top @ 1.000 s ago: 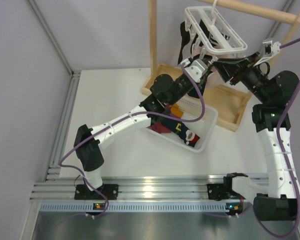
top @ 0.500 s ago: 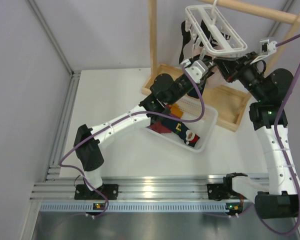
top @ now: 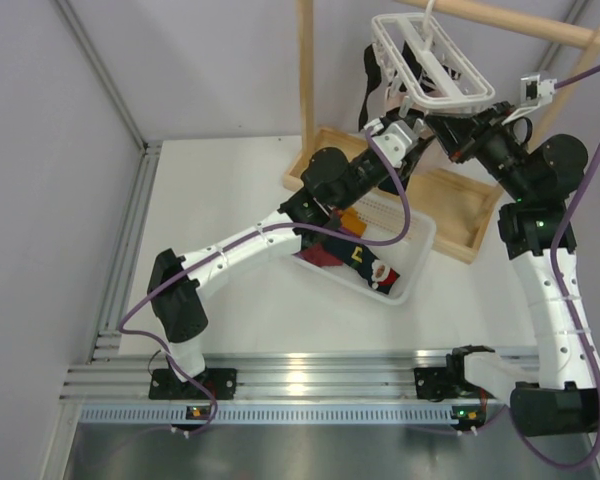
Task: Clip the socks to the hanger
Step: Open the clamp at the hanger.
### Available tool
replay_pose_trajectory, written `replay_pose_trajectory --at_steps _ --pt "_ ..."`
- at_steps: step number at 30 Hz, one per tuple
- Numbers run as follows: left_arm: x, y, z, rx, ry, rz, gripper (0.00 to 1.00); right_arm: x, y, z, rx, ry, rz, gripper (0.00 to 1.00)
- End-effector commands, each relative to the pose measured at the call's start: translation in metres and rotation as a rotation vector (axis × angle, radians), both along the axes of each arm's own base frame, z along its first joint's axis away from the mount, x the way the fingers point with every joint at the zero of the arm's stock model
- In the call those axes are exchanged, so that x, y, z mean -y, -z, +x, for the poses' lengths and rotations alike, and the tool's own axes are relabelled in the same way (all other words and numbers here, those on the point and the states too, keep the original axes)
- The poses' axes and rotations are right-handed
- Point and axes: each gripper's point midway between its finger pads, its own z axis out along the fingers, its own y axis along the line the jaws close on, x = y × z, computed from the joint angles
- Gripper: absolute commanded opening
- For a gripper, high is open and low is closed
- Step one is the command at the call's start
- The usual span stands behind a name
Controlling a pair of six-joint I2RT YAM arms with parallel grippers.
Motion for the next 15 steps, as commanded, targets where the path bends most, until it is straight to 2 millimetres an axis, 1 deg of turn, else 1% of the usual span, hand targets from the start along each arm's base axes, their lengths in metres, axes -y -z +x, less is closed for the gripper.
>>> replay_pose_trajectory --at_steps 1,5,9,13,14,15 --pt "-0.018 -0.028 -0.008 0.040 -0.021 -0.054 0.45 -0.003 -0.034 -0.014 0.072 -0.015 0.040 0.00" --pt "-0.025 -0.026 0.001 0.011 -0.062 -0.065 0.42 -0.002 -0.034 -0.015 0.069 -0.018 0.045 0.00" --pt "-0.029 -0.029 0.003 0.010 -0.063 -0.073 0.35 -0.003 -0.033 -0.015 0.063 -0.023 0.047 0.00" --pt "-0.027 -0.032 -0.001 0.024 -0.041 -0.075 0.23 -0.005 -0.030 -0.016 0.059 -0.036 0.040 0.00" --pt "-0.028 -0.033 -0.002 0.025 -0.042 -0.074 0.17 -0.006 -0.029 -0.017 0.058 -0.046 0.036 0.05" --pt "-0.027 -0.032 -0.002 0.027 -0.035 -0.069 0.15 -0.006 -0.029 -0.018 0.054 -0.051 0.039 0.11"
